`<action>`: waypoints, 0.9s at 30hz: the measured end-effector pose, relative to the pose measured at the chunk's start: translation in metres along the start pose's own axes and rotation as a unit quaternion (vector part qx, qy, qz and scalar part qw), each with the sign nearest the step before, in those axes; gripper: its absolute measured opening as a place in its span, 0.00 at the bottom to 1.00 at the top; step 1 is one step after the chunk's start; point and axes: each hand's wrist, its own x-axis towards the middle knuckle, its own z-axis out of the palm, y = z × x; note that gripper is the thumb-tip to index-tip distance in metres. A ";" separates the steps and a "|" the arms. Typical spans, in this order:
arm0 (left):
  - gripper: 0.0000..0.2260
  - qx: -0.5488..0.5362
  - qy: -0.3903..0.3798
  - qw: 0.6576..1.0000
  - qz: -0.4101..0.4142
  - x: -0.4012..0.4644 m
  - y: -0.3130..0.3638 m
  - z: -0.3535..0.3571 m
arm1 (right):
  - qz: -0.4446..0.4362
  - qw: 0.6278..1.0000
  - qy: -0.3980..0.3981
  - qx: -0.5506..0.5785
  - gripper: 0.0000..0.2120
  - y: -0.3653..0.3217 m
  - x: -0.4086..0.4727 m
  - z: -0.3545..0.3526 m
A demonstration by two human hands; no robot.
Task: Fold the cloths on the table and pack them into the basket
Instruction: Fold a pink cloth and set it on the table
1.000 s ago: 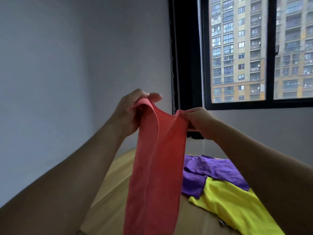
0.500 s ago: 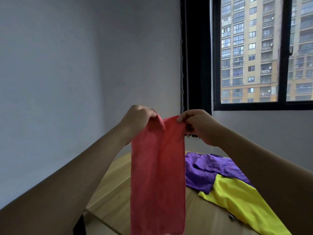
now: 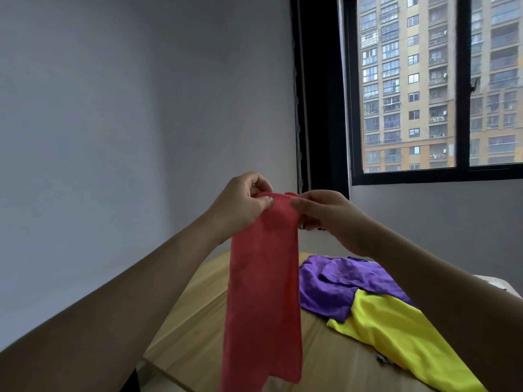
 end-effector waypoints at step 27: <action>0.07 0.178 -0.090 0.958 0.208 -0.027 0.030 0.012 | 0.009 0.972 0.043 -0.229 0.01 -0.010 -0.024 -0.072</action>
